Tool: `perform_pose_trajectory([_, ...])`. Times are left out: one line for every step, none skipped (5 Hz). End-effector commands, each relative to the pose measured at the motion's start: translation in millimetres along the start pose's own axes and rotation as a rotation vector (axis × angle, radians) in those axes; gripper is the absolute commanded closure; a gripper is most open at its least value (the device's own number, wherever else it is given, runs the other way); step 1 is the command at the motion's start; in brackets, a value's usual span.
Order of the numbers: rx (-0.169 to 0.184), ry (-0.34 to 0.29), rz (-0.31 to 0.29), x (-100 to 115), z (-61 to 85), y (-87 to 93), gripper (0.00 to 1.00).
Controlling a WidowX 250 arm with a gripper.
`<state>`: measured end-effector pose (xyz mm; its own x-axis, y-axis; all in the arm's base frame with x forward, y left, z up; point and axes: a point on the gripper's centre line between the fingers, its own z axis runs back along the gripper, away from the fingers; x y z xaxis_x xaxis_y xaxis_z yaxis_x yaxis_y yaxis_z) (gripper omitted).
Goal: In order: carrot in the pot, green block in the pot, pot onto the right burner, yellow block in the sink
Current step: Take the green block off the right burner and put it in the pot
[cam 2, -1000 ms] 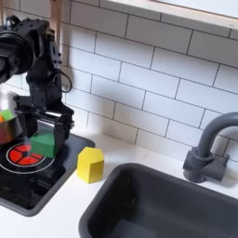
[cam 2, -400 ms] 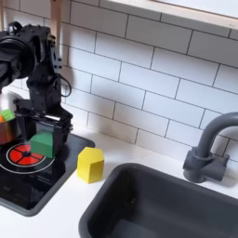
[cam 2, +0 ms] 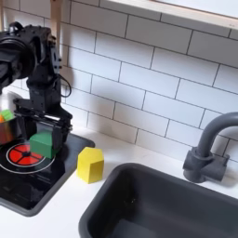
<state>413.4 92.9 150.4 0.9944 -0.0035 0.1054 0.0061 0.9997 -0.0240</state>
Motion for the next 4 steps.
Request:
perform_pose_trajectory([0.003, 0.006, -0.027, -0.9, -3.7, -10.0, 0.0])
perform_pose_trajectory([0.0, 0.016, -0.027, -2.3, -7.8, -10.5, 0.0])
perform_pose_trajectory([-0.004, 0.018, -0.023, -2.5, -8.4, -10.0, 0.0])
perform_pose_trajectory([-0.004, 0.016, -0.012, -3.0, -9.4, -9.3, 0.64])
